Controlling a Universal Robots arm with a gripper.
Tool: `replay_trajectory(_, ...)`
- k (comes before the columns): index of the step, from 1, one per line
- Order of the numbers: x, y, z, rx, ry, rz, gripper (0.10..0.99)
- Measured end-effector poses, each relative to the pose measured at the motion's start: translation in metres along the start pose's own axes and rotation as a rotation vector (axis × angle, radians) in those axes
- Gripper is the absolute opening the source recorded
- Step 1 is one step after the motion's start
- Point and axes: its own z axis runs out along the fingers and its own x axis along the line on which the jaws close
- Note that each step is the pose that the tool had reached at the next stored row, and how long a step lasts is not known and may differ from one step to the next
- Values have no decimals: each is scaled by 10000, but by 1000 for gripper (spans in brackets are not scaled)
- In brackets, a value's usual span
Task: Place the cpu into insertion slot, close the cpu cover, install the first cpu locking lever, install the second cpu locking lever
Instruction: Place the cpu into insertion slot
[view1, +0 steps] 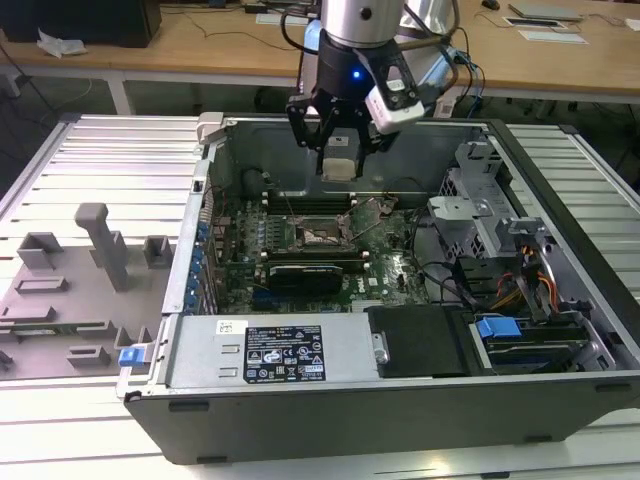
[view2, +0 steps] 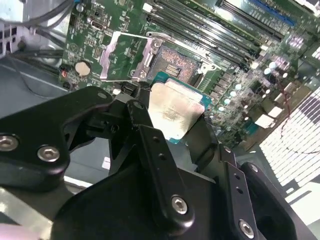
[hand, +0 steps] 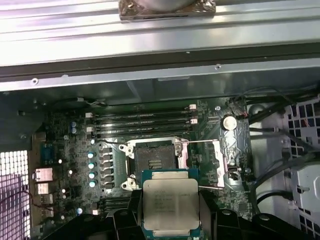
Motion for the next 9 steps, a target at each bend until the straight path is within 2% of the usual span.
replay_trajectory(2, 0, 0, 2, -3, -32, 382, 541)
replay_trajectory(4, 0, 0, 6, -7, -86, 1034, 541)
replay_trajectory(6, 0, 0, 9, -10, -118, 1413, 541)
replay_trajectory(9, 0, -1, 16, -16, -189, 2271, 541)
